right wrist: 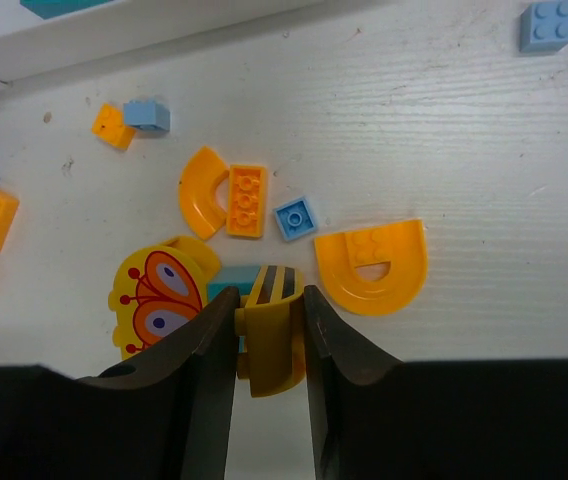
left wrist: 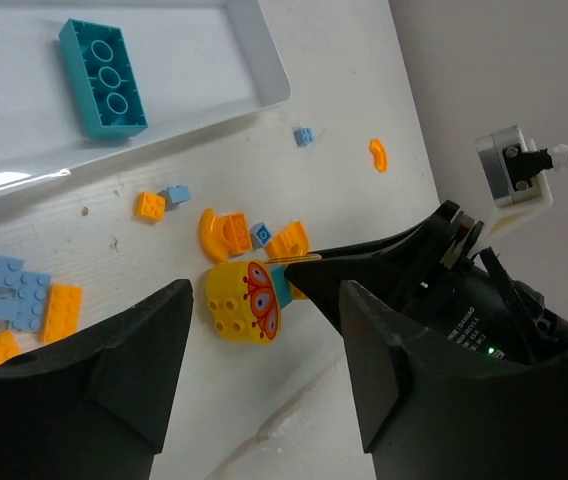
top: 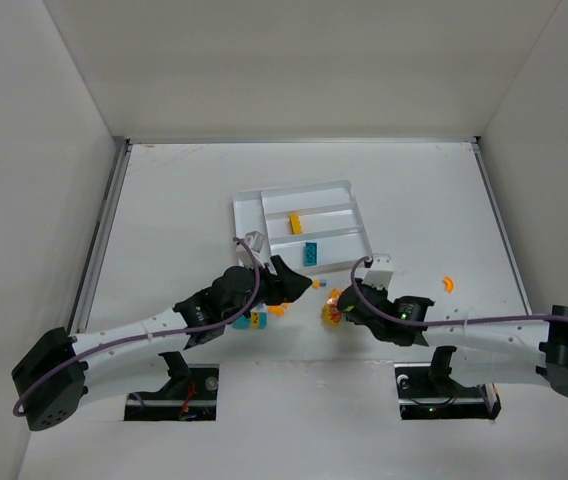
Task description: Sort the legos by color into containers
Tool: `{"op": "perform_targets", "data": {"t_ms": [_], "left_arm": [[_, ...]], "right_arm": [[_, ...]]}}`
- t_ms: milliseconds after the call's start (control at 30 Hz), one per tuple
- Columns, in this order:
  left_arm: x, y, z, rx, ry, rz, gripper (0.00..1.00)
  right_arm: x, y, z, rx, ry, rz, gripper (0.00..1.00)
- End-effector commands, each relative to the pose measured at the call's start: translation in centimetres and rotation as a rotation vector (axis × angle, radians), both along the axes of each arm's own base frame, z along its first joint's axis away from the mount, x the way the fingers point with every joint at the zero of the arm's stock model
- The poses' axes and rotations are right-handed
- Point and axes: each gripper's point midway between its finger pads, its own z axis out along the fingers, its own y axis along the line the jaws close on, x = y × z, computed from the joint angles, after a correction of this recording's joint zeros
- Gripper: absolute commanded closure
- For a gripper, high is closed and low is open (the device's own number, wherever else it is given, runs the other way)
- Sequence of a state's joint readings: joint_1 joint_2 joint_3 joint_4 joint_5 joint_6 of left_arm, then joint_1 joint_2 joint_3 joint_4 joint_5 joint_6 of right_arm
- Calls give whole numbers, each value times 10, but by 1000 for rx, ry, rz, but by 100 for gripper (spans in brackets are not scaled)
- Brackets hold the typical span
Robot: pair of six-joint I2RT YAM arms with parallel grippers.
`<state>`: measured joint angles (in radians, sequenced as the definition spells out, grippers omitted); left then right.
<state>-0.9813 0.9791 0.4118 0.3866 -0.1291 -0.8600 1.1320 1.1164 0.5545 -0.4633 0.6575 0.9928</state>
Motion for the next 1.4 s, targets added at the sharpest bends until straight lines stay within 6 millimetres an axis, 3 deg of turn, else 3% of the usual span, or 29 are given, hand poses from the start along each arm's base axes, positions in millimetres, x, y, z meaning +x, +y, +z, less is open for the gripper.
{"op": "perform_targets", "data": {"t_ms": [0,100,300,533,733,1167,1367], "left_arm": [[-9,-5,10,-63,21,-36,39],[-15,-11,13,-79,27,-72,34],[-14,-17,11,-91,33,-77,34],[-14,-24,0,-75,43,-87,34],[2,-23,-15,-53,35,-39,35],[21,-22,-12,-116,-4,28,57],[18,-17,-12,-117,-11,42,83]], "right_arm": [[9,11,26,91,-63,-2,76],[20,18,51,138,-123,17,77],[38,44,84,244,-185,82,78],[54,61,101,304,-223,109,78],[60,73,108,359,-233,133,77],[51,82,101,478,-187,172,77],[50,81,99,492,-179,164,77]]}}
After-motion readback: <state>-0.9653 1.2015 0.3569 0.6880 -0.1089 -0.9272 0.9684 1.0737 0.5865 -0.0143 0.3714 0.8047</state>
